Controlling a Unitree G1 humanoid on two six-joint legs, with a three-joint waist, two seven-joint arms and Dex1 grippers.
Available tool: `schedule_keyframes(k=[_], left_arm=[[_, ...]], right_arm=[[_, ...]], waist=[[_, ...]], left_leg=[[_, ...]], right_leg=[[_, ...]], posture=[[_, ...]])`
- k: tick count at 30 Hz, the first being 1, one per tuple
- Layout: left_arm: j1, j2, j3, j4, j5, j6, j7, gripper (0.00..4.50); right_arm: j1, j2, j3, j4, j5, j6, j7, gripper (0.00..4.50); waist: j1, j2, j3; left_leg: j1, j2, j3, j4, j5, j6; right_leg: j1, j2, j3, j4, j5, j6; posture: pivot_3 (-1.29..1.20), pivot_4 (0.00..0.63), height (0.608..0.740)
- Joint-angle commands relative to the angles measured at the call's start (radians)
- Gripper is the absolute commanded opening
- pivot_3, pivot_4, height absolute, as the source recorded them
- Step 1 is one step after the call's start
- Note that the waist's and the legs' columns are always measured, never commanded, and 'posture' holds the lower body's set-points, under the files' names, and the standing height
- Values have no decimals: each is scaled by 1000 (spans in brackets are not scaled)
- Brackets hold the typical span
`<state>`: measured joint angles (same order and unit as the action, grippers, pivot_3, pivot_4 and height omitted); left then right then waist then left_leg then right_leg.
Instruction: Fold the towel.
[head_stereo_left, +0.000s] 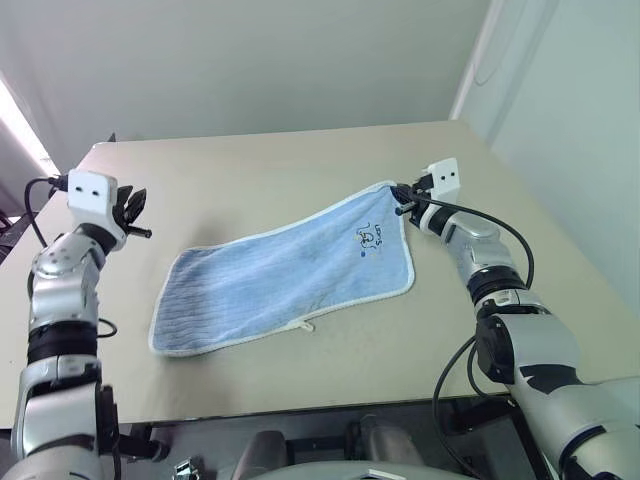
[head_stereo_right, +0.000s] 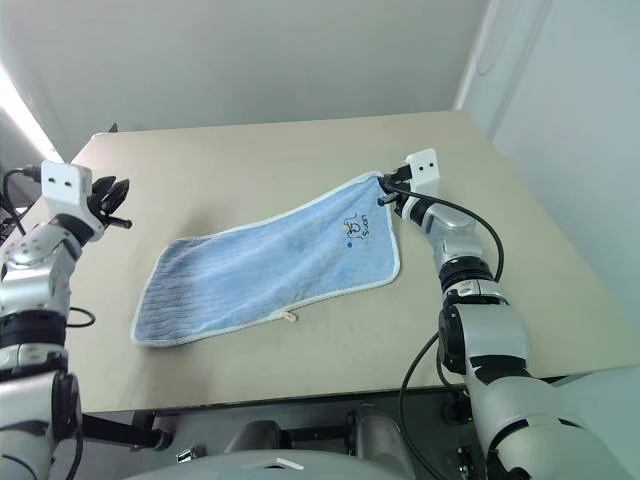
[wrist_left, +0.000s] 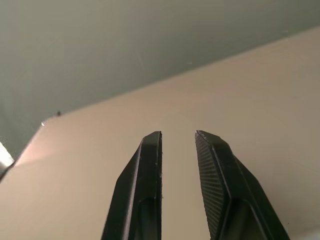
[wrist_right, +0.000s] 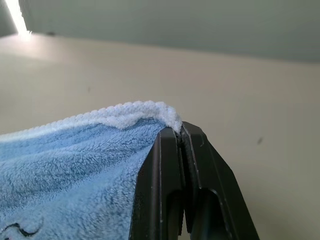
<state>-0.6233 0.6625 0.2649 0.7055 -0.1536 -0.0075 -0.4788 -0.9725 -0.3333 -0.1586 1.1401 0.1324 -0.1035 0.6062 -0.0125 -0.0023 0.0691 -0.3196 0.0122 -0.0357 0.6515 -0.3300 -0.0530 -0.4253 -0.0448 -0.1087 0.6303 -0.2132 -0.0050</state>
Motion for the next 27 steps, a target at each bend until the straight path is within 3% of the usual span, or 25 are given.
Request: schedule_keyframes(k=[1, 8, 11, 16, 27], left_arm=[[-56, 8, -61, 110, 31, 16, -100, 1092], [49, 16, -95, 17, -18, 163, -285, 1092], [64, 13, -63, -2, -58, 238, -296, 1702], [46, 22, -64, 44, -47, 319, -258, 3389], [-57, 16, -54, 289, -54, 433, -229, 3389]], right_arm=[[-61, -8, -5, 19, 2, 7, 29, 0], [2, 8, 27, -34, 1, 63, 132, 0], [25, 10, 28, -52, 1, 76, 122, 0], [39, 4, 26, -65, 2, 110, 115, 0], [62, 5, 33, -95, -7, 144, 77, 0]], waist=[[-7, 0, 0], [-27, -1, 0], [-27, -1, 0], [-29, -1, 0], [-29, -2, 0]], left_leg=[[0, 0, 1, 0, 0, 0], [0, 1, 6, -2, 0, 0], [0, 2, 6, -1, 0, 0], [1, 2, 6, 0, 0, 0], [1, 1, 6, 0, 0, 0]], right_leg=[[0, 0, 1, 0, 1, 0], [-4, 0, 7, 1, 2, -2], [-4, 0, 7, 1, 3, -2], [-4, 0, 8, 1, 3, -1], [-4, 1, 8, 1, 4, -1]], posture=[[0, 0, 740], [0, 0, 740], [0, 0, 740], [0, 0, 740], [0, 0, 740]])
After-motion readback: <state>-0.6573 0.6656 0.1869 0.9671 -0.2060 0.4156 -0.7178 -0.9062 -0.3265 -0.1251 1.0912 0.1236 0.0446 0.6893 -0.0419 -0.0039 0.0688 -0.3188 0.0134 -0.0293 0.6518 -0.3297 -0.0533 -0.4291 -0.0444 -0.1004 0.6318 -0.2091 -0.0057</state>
